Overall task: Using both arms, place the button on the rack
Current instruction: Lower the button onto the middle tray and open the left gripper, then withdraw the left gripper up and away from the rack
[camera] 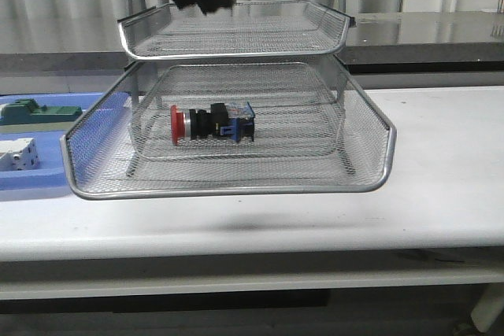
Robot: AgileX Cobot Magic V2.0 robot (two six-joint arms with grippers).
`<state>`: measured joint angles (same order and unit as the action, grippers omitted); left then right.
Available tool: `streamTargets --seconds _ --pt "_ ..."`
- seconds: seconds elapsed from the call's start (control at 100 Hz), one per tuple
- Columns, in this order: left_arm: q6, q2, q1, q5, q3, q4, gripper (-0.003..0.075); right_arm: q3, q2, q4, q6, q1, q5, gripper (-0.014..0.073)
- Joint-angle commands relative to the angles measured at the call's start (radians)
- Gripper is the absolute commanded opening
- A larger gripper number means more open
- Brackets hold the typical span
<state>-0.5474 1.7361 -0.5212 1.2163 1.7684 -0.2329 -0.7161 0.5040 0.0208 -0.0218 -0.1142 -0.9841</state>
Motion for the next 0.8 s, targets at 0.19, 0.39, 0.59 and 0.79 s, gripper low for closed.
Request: streamTargets --seconds 0.19,0.39,0.59,0.79 --pt "0.082 -0.208 0.127 -0.028 0.028 -0.026 0.0429 -0.026 0.005 0.011 0.0 0.006 0.058 -0.0069" --pt "0.104 -0.312 0.257 -0.082 -0.033 -0.026 0.0429 -0.026 0.005 0.011 0.0 0.006 0.058 -0.0069" --pt "0.104 -0.458 0.34 -0.251 -0.223 -0.035 0.0429 -0.026 0.005 0.011 0.0 0.006 0.058 -0.0069" --pt "0.108 -0.639 0.373 -0.538 -0.518 -0.048 0.0429 -0.026 0.005 0.011 0.0 0.006 0.058 -0.0069"
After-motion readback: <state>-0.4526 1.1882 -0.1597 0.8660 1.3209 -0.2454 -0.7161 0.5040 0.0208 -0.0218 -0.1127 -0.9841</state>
